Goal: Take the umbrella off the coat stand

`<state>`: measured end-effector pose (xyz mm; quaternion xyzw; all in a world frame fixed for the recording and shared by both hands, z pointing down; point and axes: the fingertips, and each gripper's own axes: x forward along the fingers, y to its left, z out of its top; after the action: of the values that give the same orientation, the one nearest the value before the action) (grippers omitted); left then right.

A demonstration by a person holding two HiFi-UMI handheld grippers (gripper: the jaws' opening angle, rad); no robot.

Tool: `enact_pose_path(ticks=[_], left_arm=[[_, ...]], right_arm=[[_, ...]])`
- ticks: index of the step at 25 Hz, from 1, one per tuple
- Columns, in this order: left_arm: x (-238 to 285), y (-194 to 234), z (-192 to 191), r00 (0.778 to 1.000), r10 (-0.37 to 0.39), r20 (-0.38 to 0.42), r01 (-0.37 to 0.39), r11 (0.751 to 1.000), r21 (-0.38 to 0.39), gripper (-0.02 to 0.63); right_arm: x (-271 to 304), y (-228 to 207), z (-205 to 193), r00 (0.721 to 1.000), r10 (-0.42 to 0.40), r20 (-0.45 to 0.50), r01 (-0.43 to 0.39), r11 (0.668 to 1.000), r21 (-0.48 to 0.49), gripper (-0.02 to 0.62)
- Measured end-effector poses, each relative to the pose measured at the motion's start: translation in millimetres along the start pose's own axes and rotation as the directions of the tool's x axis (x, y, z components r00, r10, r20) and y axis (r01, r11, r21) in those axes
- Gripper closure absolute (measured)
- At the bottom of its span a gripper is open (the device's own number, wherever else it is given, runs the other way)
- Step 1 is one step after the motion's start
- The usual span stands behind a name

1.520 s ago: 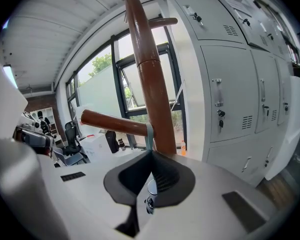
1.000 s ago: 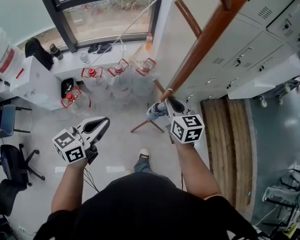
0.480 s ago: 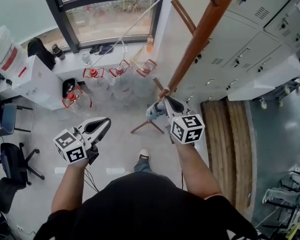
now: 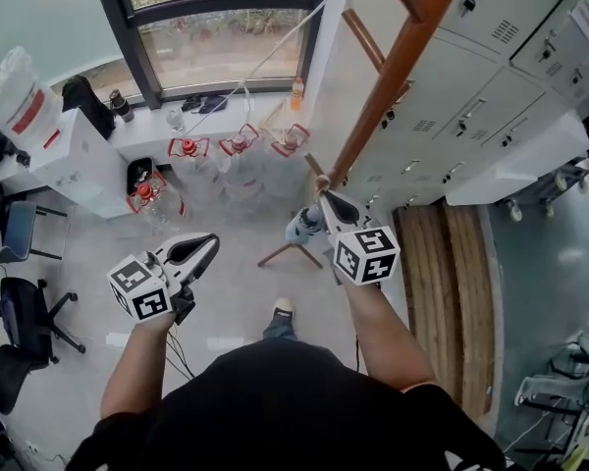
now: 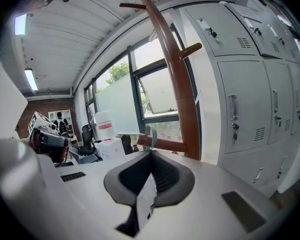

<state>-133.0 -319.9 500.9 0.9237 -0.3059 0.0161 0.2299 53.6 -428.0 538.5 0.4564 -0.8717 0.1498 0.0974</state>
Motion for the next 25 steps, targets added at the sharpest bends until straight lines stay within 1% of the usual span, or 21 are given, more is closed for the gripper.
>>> enact_pose_path(ticks=[7,15,25], left_arm=[[-21,-9,-2,1.000,0.003,0.001,-0.003,1.000,0.012,0.584],[-35,-31,5,1.000,-0.017,0.018,0.016,0.999,0.038,0.584],[-57,-55,4,0.999,-0.031,0.021,0.029,0.998,0.055,0.584]], right_arm=[[-13,21,7,1.000,0.011,0.012,-0.011,1.000,-0.017,0.581],[-37,37,17,0.999,0.005,0.033,-0.004,1.000,-0.025,0.581],[-79,48,18,0.998,-0.035,0.049,0.036,0.999,-0.024,0.581]])
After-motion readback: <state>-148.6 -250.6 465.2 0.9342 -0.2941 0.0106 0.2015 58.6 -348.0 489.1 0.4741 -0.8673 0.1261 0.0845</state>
